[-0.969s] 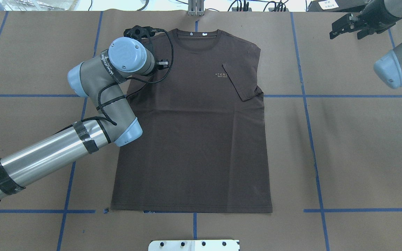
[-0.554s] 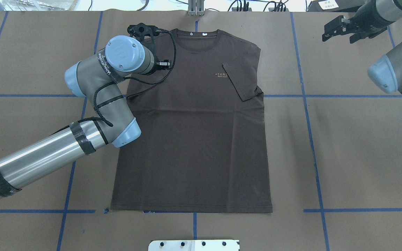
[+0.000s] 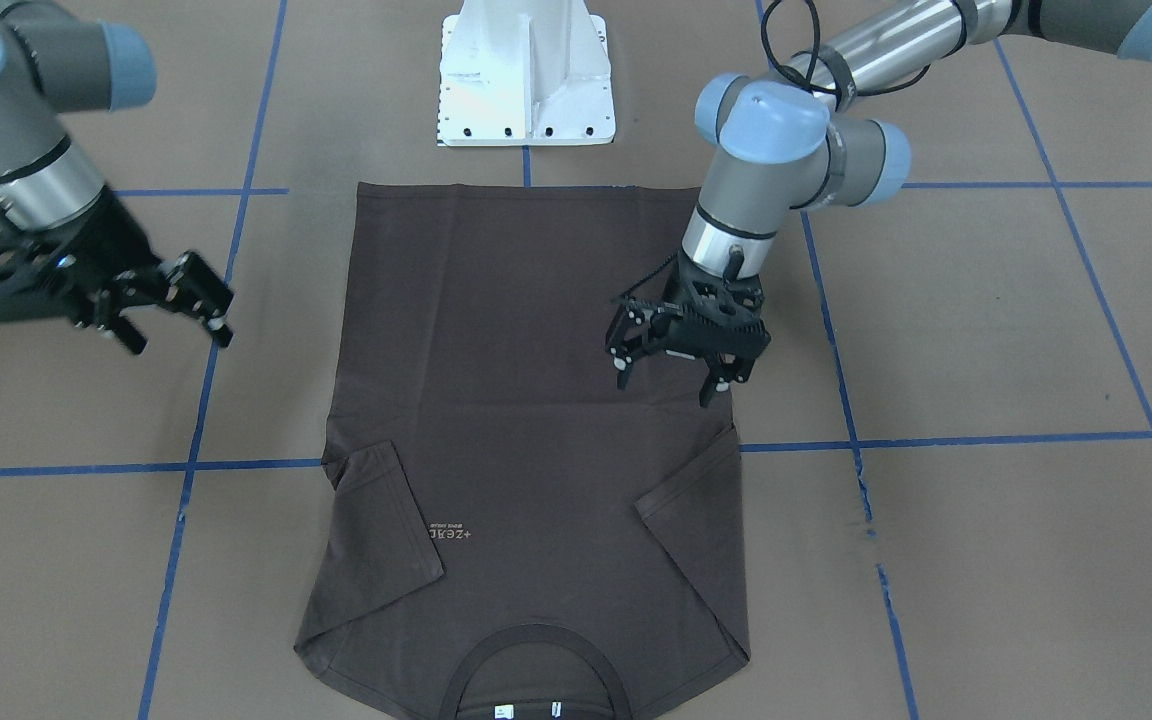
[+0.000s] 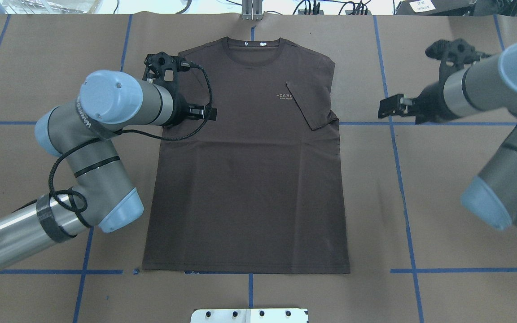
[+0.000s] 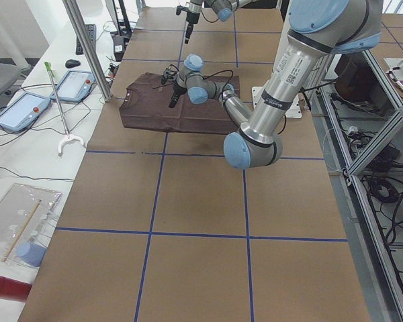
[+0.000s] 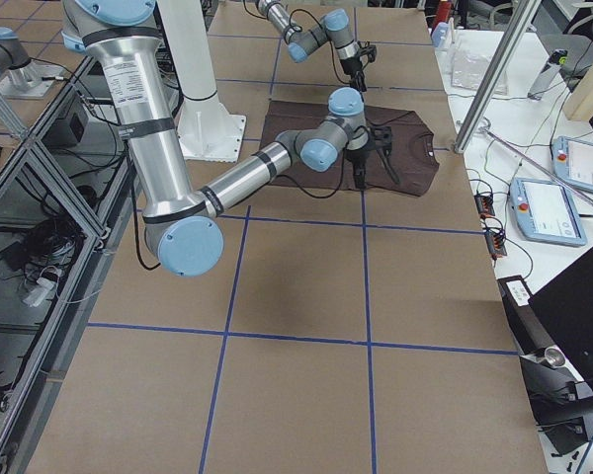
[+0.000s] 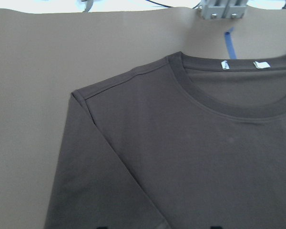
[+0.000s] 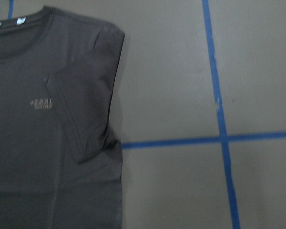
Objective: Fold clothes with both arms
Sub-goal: 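Move both grippers down to the shirt hem nearest the robot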
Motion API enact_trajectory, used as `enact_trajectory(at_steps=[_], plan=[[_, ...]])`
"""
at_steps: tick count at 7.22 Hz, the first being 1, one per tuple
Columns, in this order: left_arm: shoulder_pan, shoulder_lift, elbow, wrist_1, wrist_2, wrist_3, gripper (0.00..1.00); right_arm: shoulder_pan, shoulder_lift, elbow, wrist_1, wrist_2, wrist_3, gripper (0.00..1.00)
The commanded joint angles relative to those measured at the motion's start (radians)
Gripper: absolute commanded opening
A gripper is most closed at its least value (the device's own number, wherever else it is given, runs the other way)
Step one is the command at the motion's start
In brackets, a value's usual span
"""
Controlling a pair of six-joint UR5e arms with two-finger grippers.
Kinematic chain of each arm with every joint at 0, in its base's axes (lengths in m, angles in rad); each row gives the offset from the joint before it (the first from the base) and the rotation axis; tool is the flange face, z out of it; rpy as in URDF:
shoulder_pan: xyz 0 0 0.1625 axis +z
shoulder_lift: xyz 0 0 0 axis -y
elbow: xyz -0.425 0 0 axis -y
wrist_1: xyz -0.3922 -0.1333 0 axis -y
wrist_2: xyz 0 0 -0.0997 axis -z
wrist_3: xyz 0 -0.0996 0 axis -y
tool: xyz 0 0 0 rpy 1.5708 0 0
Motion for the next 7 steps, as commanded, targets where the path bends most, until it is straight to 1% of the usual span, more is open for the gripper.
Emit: enact_trajectory(at_steps=[1, 2, 3, 4, 5, 6, 7], plan=[[0.101, 0.153, -0.185, 0.001, 0.008, -0.086, 1.0, -0.327, -0.181, 0.219, 0.0, -0.293, 0.274, 1.0], [0.159, 0.219, -0.239, 0.001, 0.019, -0.164, 1.0, -0.498, -0.227, 0.255, 0.0, -0.436, 0.426, 1.0], [0.228, 0.257, -0.273, 0.004, 0.066, -0.235, 0.96, -0.629, -0.252, 0.281, 0.0, -0.568, 0.523, 0.97], [0.285, 0.33, -0.324, 0.009, 0.075, -0.293, 0.76, -0.689, -0.256, 0.291, 0.0, -0.608, 0.564, 0.95], [0.331, 0.396, -0.353, 0.009, 0.098, -0.353, 0.48, -0.702, -0.257, 0.291, 0.0, -0.622, 0.564, 0.95], [0.387, 0.428, -0.356, 0.012, 0.144, -0.387, 0.44, -0.702, -0.257, 0.291, 0.0, -0.622, 0.564, 0.96], [0.408, 0.436, -0.355, 0.038, 0.148, -0.402, 0.44, -0.703, -0.257, 0.289, 0.0, -0.622, 0.564, 0.97]])
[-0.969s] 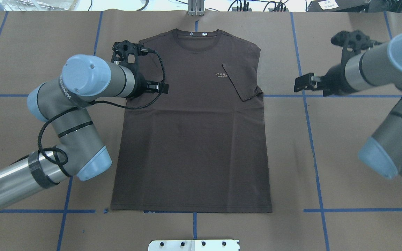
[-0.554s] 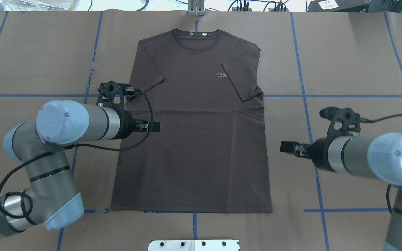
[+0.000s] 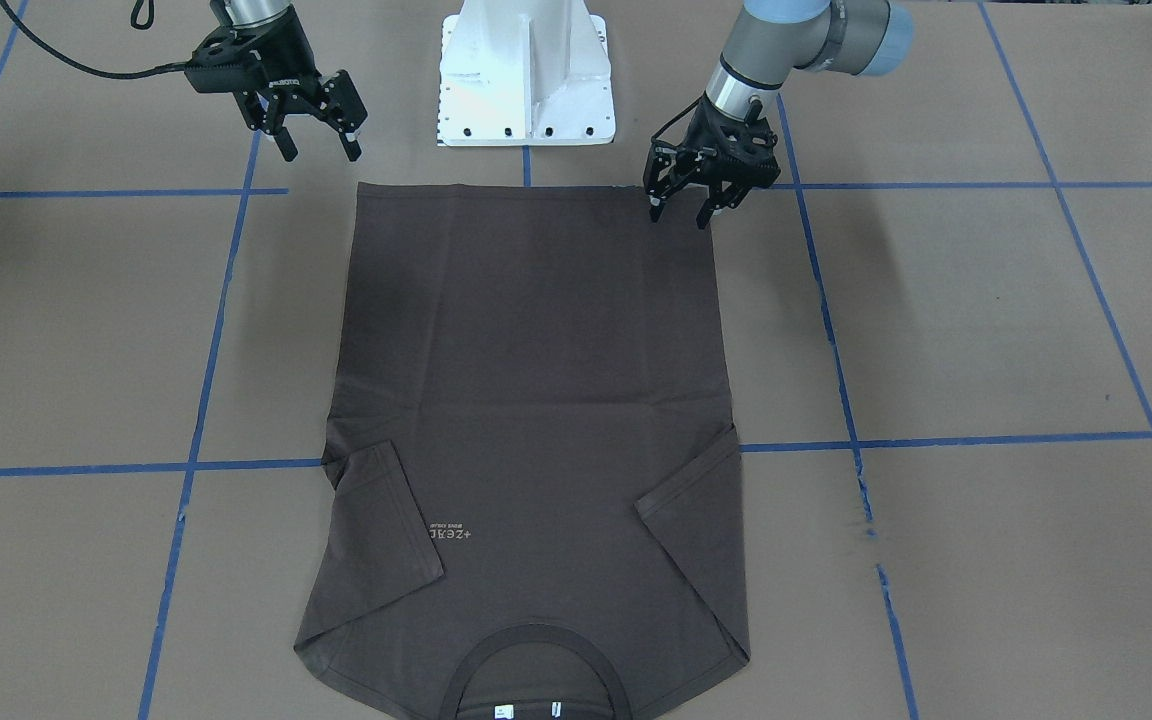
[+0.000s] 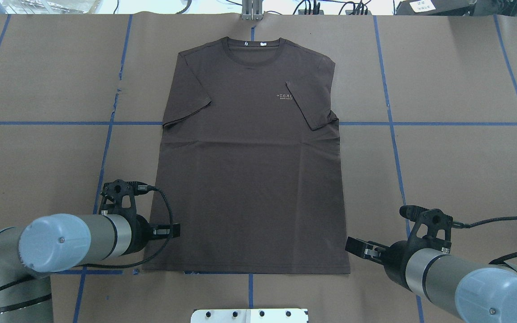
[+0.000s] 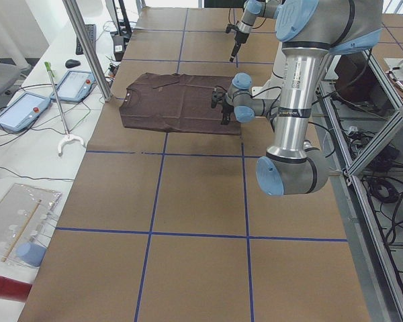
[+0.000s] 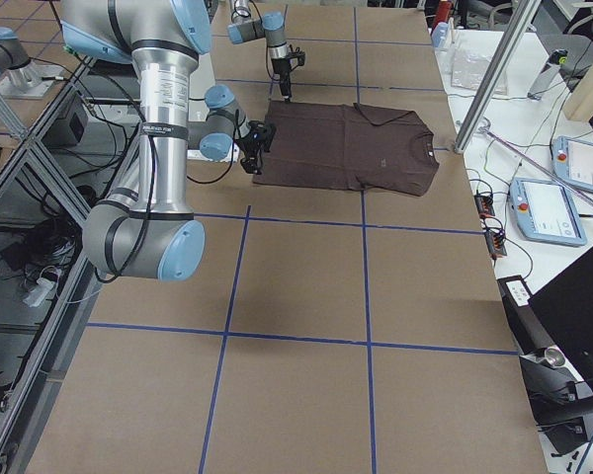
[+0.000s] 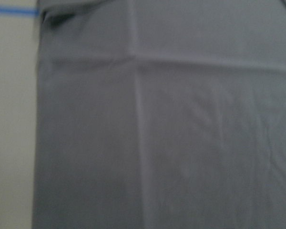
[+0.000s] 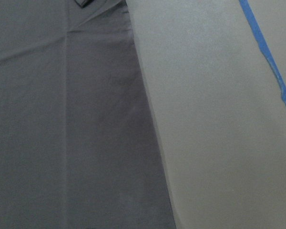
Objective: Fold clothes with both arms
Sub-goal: 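Move both grippers down to the shirt hem nearest the robot, then grasp the hem corners with the left and right grippers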
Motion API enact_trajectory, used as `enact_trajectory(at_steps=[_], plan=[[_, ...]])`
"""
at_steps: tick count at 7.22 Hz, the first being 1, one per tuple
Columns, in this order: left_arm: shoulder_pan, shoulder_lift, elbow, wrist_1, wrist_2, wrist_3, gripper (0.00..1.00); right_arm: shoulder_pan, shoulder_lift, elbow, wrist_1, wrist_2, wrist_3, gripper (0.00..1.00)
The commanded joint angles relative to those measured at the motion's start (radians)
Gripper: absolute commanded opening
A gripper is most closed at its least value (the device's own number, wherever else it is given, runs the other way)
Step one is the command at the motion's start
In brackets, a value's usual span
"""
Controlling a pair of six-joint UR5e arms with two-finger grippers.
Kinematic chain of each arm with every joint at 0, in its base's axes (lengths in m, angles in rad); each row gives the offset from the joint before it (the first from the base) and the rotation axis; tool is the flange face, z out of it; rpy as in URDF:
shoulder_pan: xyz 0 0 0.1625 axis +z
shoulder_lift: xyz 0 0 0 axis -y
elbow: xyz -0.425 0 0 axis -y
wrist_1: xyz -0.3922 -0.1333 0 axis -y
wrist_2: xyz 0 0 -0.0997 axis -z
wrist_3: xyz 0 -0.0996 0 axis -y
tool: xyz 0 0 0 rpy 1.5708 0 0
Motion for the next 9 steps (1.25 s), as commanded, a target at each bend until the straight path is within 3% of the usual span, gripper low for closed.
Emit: enact_trajectory(at_steps=[1, 9], plan=[[0.05, 0.028, -0.007, 0.053, 0.021, -0.033, 0.45, -0.007, -0.001, 0.001, 0.0, -0.007, 0.003, 0.97], [0.087, 0.069, -0.009, 0.06, 0.019, -0.033, 0.46, -0.009, -0.002, 0.0, -0.002, -0.007, 0.003, 0.97]])
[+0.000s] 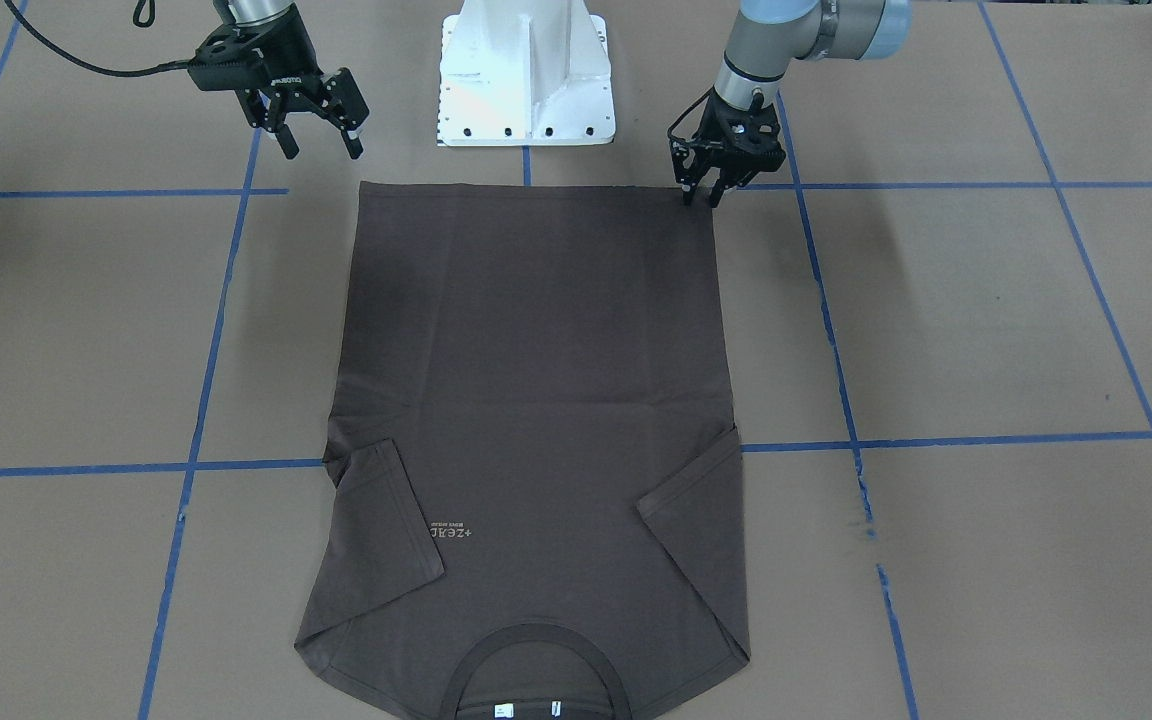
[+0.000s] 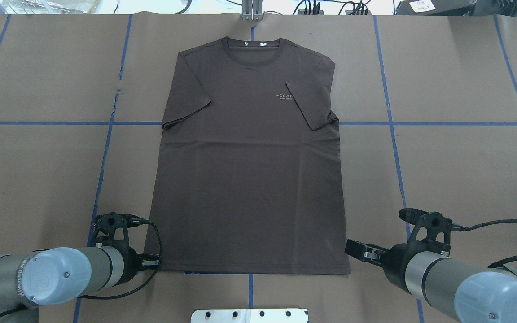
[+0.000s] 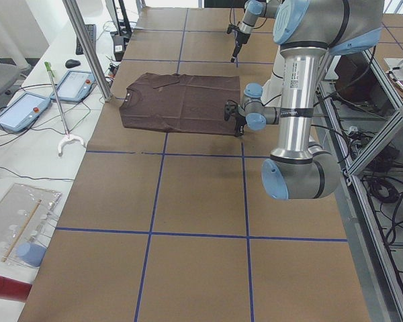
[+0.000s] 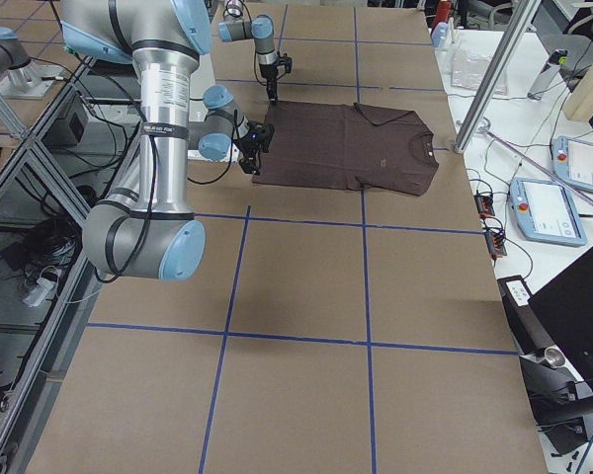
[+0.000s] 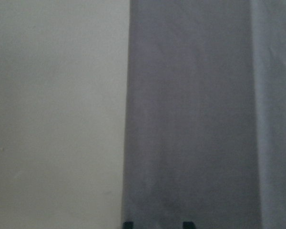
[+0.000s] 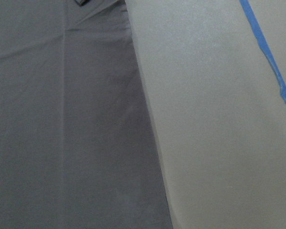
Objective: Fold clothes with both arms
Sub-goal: 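Grasp the hem corners with the left and right grippers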
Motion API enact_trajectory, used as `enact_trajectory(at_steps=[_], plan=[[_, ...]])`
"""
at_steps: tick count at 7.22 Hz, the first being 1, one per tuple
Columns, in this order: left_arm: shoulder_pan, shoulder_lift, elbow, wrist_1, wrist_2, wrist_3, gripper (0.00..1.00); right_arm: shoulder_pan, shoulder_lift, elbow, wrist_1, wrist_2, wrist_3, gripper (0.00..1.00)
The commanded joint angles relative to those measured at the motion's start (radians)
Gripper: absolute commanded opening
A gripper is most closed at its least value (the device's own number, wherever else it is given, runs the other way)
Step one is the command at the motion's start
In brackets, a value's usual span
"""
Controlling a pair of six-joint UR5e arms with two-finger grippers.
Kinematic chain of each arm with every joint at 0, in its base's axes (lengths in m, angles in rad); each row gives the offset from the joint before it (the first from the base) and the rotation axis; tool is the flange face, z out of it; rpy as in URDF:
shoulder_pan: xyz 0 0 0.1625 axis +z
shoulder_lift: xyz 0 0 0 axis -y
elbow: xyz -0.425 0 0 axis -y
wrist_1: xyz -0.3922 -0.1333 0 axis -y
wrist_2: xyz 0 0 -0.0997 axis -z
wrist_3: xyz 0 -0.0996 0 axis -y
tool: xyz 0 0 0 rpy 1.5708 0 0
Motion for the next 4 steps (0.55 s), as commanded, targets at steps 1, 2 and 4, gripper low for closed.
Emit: enact_trajectory(at_steps=[1, 2, 4], plan=[[0.003, 0.002, 0.0, 0.0, -0.002, 0.0, 0.47, 0.0, 0.0, 0.0, 0.0, 0.0, 0.0, 0.97], [0.005, 0.0, 0.0, 0.0, -0.002, 0.0, 0.47, 0.0, 0.0, 0.0, 0.0, 0.0, 0.0, 0.97], [0.009, 0.0, 0.0, 0.0, 0.0, -0.002, 0.34, 0.0, 0.0, 0.0, 0.0, 0.0, -0.001, 0.97]])
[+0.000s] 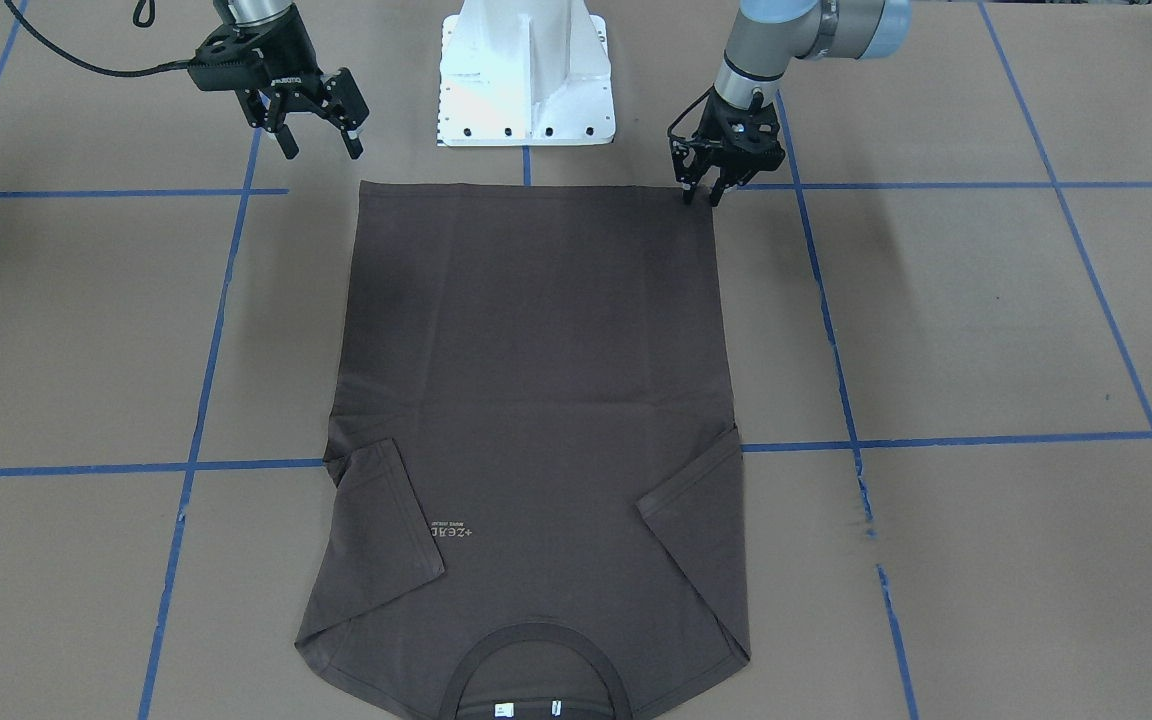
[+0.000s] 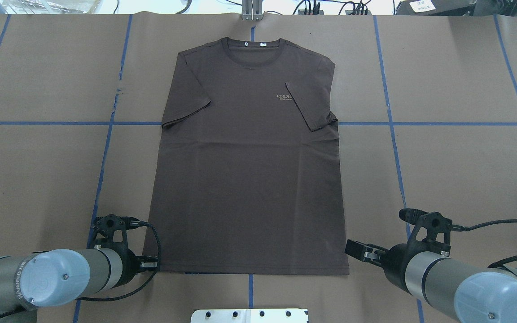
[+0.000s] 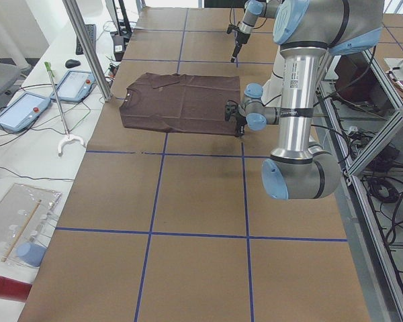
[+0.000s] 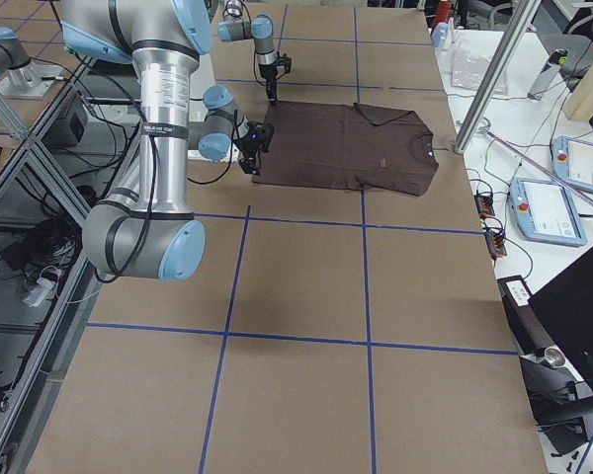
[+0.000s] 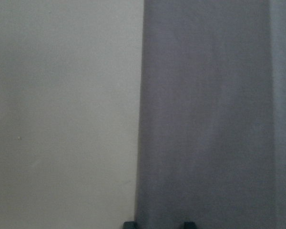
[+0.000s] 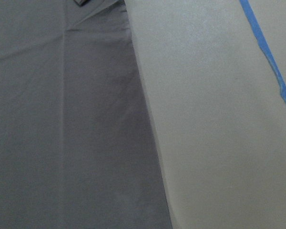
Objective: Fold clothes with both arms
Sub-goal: 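Grasp the hem corners with the left and right grippers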
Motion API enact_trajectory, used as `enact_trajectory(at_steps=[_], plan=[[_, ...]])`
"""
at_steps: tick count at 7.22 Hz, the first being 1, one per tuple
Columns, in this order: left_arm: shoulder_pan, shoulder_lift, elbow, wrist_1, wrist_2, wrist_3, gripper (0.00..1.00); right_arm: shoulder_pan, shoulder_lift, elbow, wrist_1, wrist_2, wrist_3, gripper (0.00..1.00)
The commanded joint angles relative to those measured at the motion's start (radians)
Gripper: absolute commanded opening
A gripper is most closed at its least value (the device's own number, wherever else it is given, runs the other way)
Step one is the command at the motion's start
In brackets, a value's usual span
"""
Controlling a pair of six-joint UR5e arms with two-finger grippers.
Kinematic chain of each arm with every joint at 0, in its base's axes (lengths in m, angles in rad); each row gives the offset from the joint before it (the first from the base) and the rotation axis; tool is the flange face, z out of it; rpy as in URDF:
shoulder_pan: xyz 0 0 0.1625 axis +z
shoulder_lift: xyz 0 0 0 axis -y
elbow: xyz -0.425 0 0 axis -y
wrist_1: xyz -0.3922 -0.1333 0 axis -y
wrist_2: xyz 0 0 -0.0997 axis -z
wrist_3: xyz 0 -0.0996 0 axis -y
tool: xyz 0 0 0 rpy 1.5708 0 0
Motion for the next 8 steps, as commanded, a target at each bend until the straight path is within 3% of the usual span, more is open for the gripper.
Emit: enact_trajectory(at_steps=[1, 2, 6, 7, 8], plan=[[0.003, 0.0, 0.0, 0.0, 0.001, -0.001, 0.09, 0.0, 0.0, 0.0, 0.0, 0.0, 0.001, 0.97], [0.003, 0.0, -0.006, 0.0, 0.003, -0.001, 0.0, 0.0, 0.0, 0.0, 0.0, 0.0, -0.001, 0.98], [0.003, -0.005, -0.061, 0.072, 0.003, -0.001, 0.0, -0.002, 0.0, 0.0, 0.0, 0.0, -0.001, 0.98], [0.003, -0.014, -0.06, 0.073, 0.001, -0.001, 0.0, -0.011, 0.006, -0.002, -0.001, -0.005, 0.007, 0.95], [0.005, -0.022, -0.058, 0.074, 0.001, -0.001, 0.0, -0.034, 0.017, -0.015, -0.012, -0.041, 0.053, 0.84]])
